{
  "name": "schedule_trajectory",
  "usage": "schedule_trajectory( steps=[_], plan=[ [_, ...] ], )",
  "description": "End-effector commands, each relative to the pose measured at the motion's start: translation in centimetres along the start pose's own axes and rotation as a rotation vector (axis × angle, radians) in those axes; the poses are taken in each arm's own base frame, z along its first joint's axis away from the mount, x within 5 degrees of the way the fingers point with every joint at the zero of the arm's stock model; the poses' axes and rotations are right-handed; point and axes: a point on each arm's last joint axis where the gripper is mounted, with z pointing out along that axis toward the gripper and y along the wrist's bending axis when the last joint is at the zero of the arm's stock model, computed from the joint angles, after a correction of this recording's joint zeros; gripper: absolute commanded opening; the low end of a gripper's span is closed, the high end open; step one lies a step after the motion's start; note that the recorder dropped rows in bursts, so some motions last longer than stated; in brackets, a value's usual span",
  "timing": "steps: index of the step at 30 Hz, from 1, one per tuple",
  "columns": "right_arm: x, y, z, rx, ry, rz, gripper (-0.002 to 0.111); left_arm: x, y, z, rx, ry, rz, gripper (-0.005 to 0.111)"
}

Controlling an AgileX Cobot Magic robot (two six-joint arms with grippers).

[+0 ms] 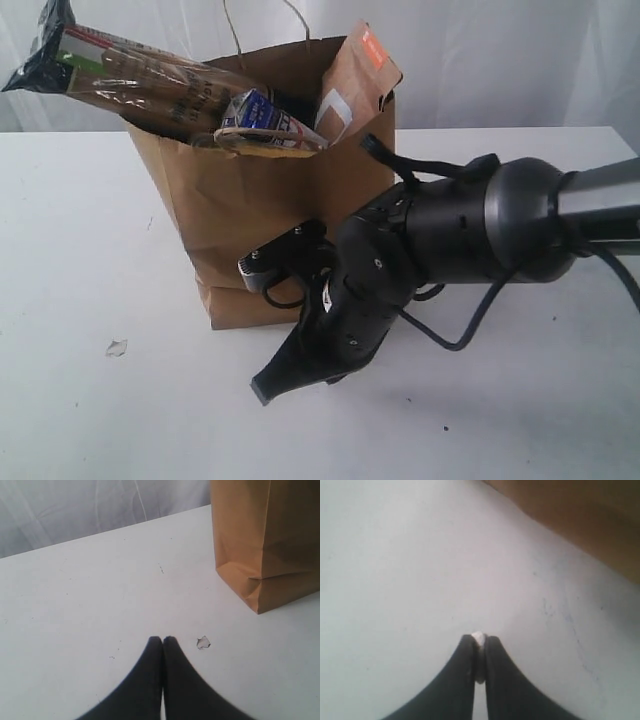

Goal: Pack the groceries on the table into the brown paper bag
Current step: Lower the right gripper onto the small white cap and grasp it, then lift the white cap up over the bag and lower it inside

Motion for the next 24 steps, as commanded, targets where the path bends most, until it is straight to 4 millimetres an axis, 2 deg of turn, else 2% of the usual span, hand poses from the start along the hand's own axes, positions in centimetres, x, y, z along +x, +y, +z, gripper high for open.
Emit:
schedule_trajectory(
  steps=[1,6,15,19,24],
  plan=[
    [0.7,1.2,-1.9,-0.037,0.065,0.023,0.000,0.1,-0.1,0.0,0.013,-0.007,-0.003,0.000],
    [1.6,2.1,-3.6,-0.055,0.134,0.005,0.000,0.1,-0.1,0.0,0.013,-0.007,-0.003,0.000],
    [3.9,1.9,-6.4,-0.057,0.340,-0.049,0.000,0.1,-0.1,0.0,0.013,-0.007,-0.003,0.000],
    [5.1,1.9,-9.5,-0.070,0.397,-0.074,0.000,0.1,-0.1,0.0,0.013,-0.007,-0.003,0.000],
    [5.9,2.3,-14.7,-0.153,0.226,-0.072,0.000,0.1,-0.1,0.0,0.013,-0.007,-0.003,0.000]
  ],
)
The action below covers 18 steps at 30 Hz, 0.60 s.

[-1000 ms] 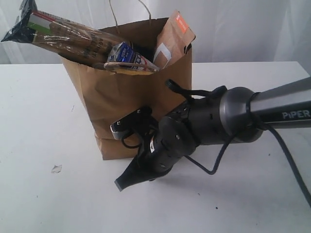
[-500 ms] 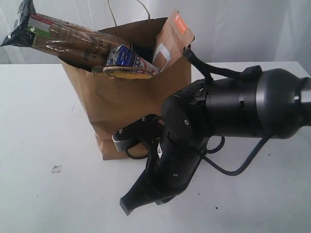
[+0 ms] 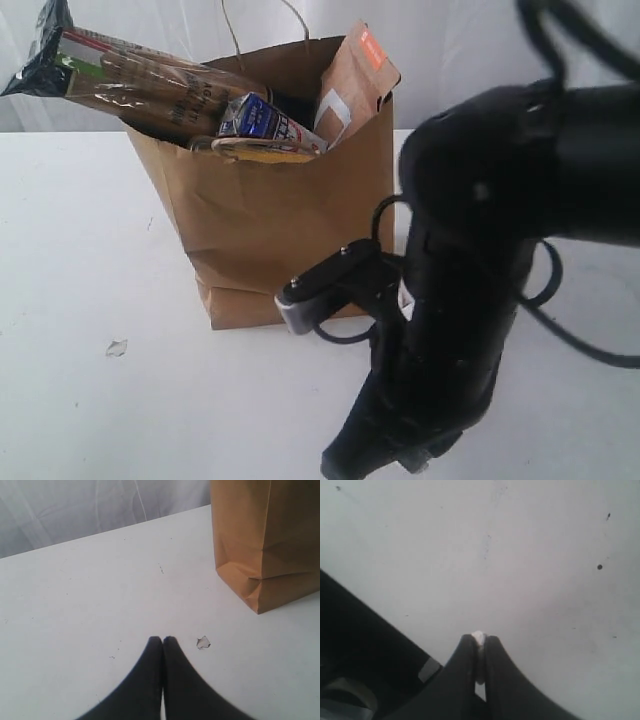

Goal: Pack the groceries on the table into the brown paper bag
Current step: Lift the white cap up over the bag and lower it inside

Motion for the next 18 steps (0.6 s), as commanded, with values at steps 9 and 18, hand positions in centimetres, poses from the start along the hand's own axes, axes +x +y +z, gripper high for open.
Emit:
schedule_trajectory(
  steps=[9,18],
  plan=[
    [6.0,3.8,-12.6,-0.316,-0.470,-0.205,0.000,0.1,-0.1,0.0,0.013,-0.007,-0.003,0.000],
    [-2.4,2.1,-16.8,-0.084,-1.007,-0.265,0.000,0.1,-0.1,0.0,0.013,-0.007,-0.003,0.000]
  ],
)
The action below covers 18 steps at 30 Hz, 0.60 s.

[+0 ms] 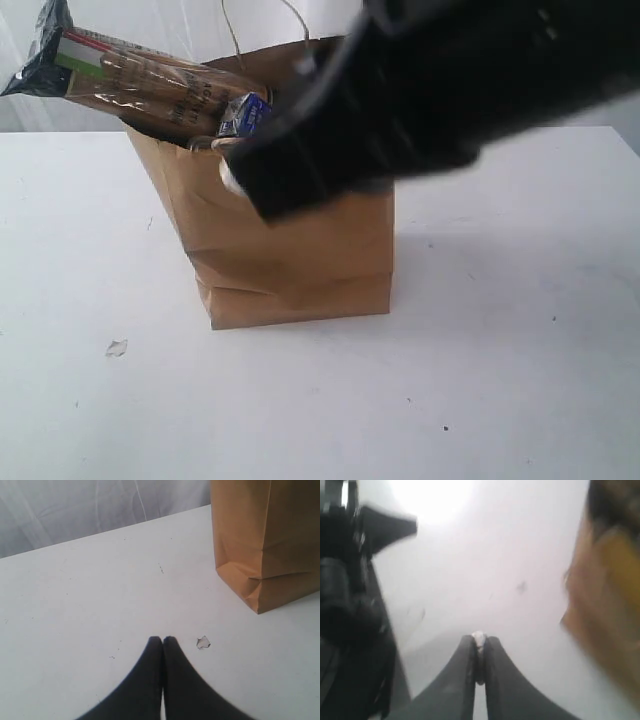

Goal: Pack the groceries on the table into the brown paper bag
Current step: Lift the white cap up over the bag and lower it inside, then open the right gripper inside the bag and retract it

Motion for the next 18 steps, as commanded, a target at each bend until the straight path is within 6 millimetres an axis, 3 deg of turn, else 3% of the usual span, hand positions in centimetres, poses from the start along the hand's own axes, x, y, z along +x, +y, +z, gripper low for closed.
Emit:
schedule_trajectory(
  steps=[1,4,6,11,18],
  plan=[
    [-2.7,-3.3,4.4,0.101,-0.070,-0.094,0.000,0.1,-0.1,0.0,0.013,-0.007,-0.003,0.000],
    [-3.9,-6.4,8.2,0.153,-0.032,-0.120,0.000,0.1,-0.1,0.0,0.013,-0.007,-0.003,0.000],
    [-4.8,-9.0,9.8,0.196,-0.045,-0.017,0.000,0.1,-0.1,0.0,0.013,-0.007,-0.003,0.000],
    [-5.3,-14.2,10.8,0.278,-0.051,0.168,0.000,0.1,-0.1,0.0,0.013,-0.007,-0.003,0.000],
    [-4.1,-17.0,10.7,0.351,0.021,0.172,0.000,0.1,-0.1,0.0,0.013,-0.007,-0.003,0.000]
  ],
)
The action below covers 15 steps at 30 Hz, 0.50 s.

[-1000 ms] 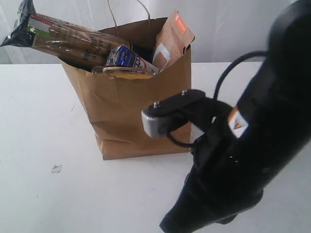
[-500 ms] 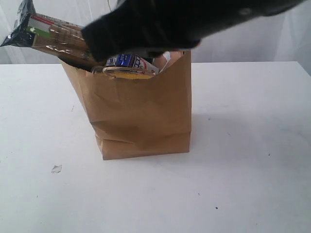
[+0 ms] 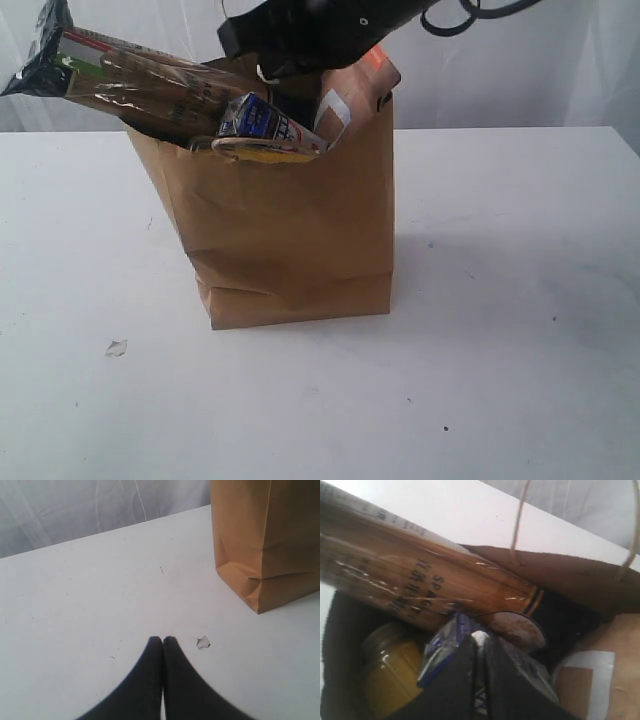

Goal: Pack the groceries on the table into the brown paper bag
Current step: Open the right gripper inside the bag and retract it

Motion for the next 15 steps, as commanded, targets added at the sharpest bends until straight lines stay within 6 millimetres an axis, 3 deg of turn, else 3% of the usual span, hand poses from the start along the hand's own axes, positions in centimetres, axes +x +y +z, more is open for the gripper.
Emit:
schedule_trajectory(
  steps=[1,6,11,15],
  plan=[
    [0.2,-1.6,-0.3,0.069,0.034,-0.025,0.000,0.1,-0.1,0.0,0.013,-0.007,-0.003,0.000],
    [0.6,-2.4,-0.4,0.103,0.081,-0.025,0.004,0.1,-0.1,0.0,0.013,-0.007,-0.003,0.000],
    [1.1,-2.3,-0.5,0.093,0.132,-0.022,0.021,0.1,-0.1,0.0,0.013,-0.007,-0.003,0.000],
    [1.5,-2.2,-0.5,0.086,0.171,-0.020,0.029,0.1,-0.1,0.0,0.013,-0.007,-0.003,0.000]
  ],
)
